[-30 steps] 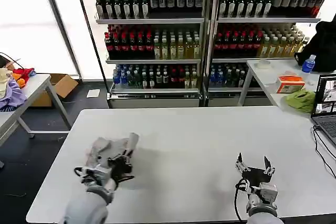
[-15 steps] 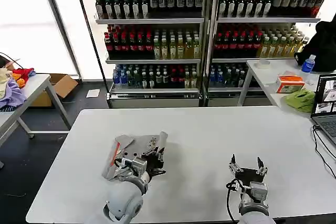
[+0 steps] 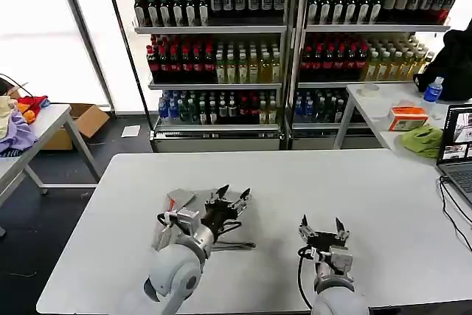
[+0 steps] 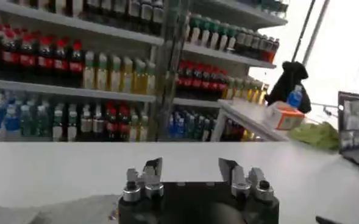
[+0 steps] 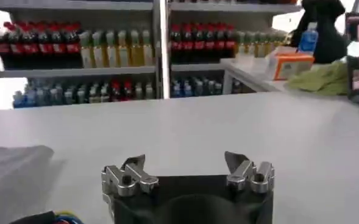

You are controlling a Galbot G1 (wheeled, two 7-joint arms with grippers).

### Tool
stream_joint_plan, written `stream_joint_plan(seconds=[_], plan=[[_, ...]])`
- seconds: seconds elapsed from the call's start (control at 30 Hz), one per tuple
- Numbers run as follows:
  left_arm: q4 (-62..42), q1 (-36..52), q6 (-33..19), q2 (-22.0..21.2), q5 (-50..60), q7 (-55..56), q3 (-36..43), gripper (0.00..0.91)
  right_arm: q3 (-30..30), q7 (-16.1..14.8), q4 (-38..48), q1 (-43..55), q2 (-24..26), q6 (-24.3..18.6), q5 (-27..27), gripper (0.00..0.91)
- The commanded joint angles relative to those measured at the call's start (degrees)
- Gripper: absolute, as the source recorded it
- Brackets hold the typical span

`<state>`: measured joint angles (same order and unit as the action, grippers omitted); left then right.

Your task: Fold and organize the clothes.

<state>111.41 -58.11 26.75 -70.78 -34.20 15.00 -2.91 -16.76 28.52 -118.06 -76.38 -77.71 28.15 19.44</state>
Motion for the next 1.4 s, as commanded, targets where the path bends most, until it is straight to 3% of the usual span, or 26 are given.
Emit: stream_joint_plan(seconds=[0.03,0.17,0.37,0.53,0.73,0.9,1.3,1.37,1.4], plan=[[1.03,0.02,3.01,7.88,-0.16,5.05,-7.92,0.907,7.34,4.47,1.85,9.51,1.01,4.24,19.72,0.907],[1.04,-1.76,3.81,10.07,0.68,5.29,-11.53,0.907,10.17,4.80,4.18,12.81,2.70,4.97,24.54,0.907],[1.43,-4.51,4.85,11.52,1.00,5.51,-14.11,0.907,15.48,7.11,5.57,18.22,5.75,5.07,39.35,0.907],[1.73,-5.48,5.90,11.42,0.98,6.01,-15.24,0.907,19.01,9.32,4.26,21.55,8.76,5.22,47.63,0.907],[1.90,-6.93,6.24,10.68,0.98,6.11,-16.22,0.907,22.54,10.74,2.46,19.88,9.75,5.23,47.68,0.897],[2.11,-7.40,6.28,10.39,1.02,6.42,-16.40,0.907,22.35,11.99,2.53,18.13,10.31,5.18,47.06,0.786],[2.11,-8.60,6.28,9.39,1.08,6.94,-16.38,0.907,20.34,12.13,2.64,14.57,9.84,5.12,46.54,0.776],[1.99,-8.73,6.28,9.24,1.06,7.03,-16.40,0.907,19.89,12.10,3.02,14.36,9.58,5.09,46.41,0.464],[1.87,-8.78,6.28,9.21,1.04,7.08,-16.34,0.907,19.77,12.18,3.41,14.41,9.39,5.07,46.18,0.181]])
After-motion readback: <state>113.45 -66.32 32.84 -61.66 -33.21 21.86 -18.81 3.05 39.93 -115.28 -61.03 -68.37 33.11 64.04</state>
